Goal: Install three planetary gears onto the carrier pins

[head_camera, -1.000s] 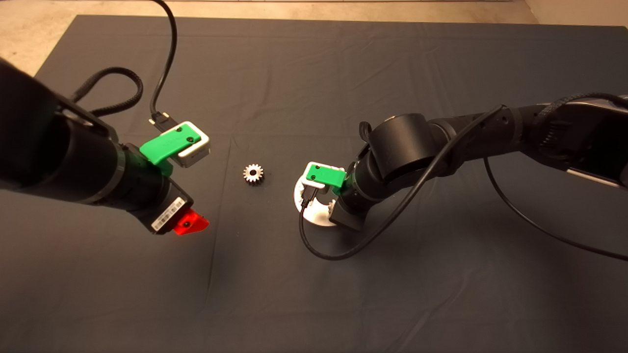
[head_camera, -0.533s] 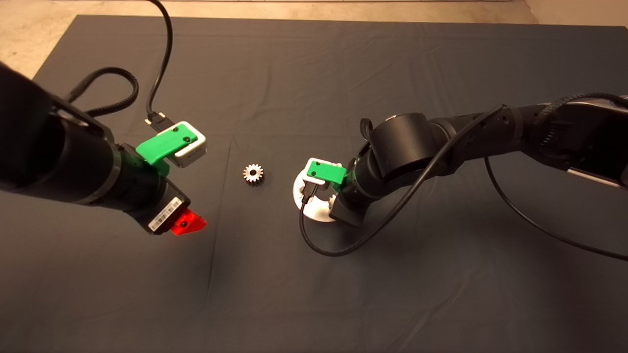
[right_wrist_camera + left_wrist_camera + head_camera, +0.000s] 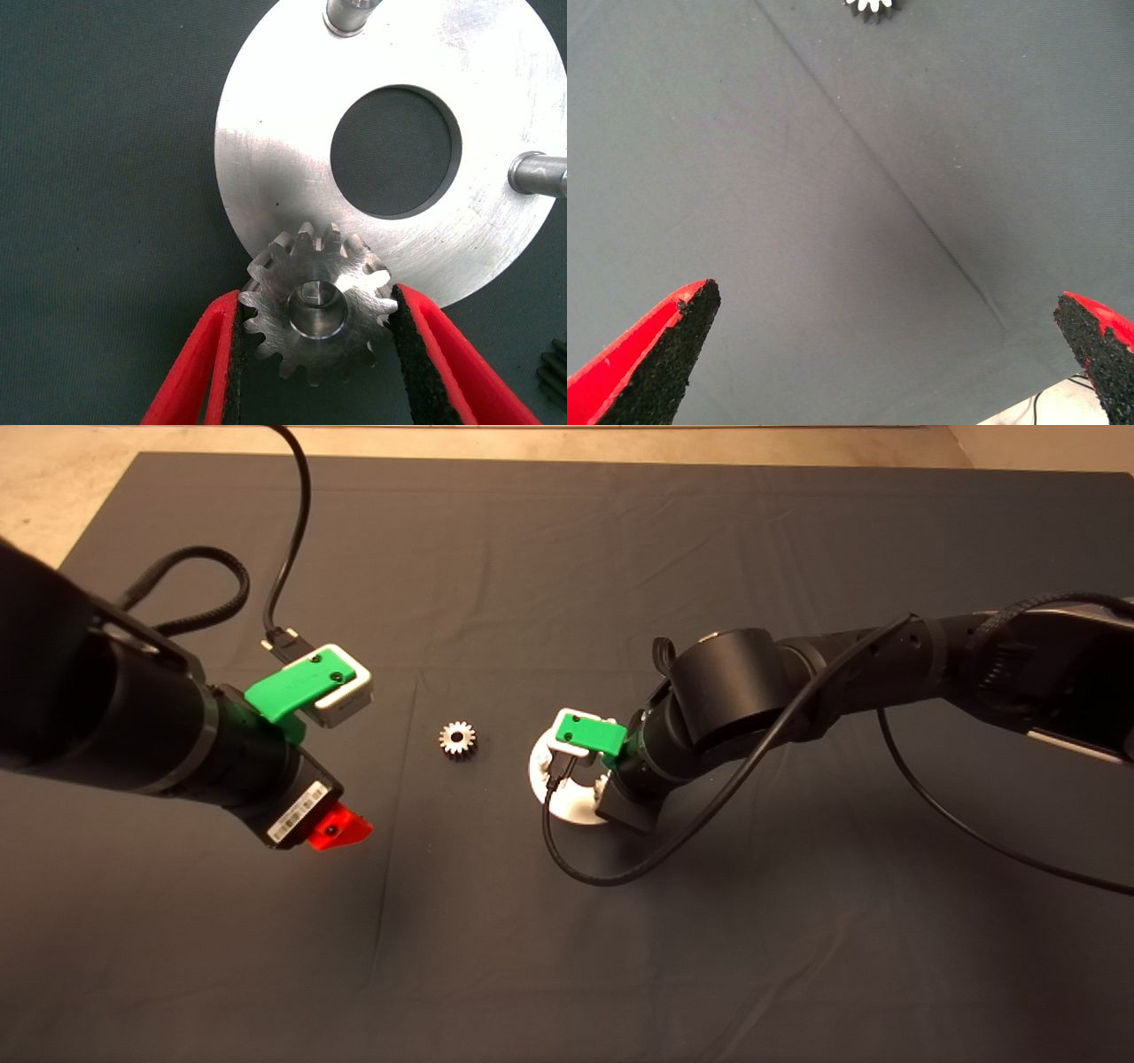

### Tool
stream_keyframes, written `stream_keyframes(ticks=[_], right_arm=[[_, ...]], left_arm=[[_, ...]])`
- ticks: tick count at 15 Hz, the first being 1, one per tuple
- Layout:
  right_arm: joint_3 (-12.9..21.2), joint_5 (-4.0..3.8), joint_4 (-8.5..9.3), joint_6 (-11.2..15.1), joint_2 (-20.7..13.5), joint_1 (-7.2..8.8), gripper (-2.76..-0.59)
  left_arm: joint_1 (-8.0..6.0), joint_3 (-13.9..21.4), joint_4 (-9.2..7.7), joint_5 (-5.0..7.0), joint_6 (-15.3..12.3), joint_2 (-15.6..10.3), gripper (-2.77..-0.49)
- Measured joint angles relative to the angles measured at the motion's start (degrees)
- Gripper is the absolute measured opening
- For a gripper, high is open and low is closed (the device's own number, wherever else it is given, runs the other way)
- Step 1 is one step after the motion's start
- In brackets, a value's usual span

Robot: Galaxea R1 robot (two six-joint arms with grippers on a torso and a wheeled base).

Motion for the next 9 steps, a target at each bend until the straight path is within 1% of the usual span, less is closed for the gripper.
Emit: stream_keyframes(ticks=[2,3,6,9], right_arm=[[0.05,0.23,-0.01,-0.11,-0.45,0.02,-2.35],[0.18,0.50,-0.04,-0.13,-0.83,0.02,-2.35],[0.22,0.11,-0.53,-0.35,-1.99,0.00,-2.35],[0.32,0.09,-0.78,-0.39,-2.16,0.00,-2.35]], left_arm=[[0.00,0.00,0.00,0.00,0.00,-0.15,-0.49],[-0.01,0.00,0.00,0.00,0.00,-0.15,-0.49],[-0.21,0.00,0.00,0.00,0.02,-0.15,-0.49],[-0.32,-0.01,-0.02,0.00,0.02,-0.15,-0.49]])
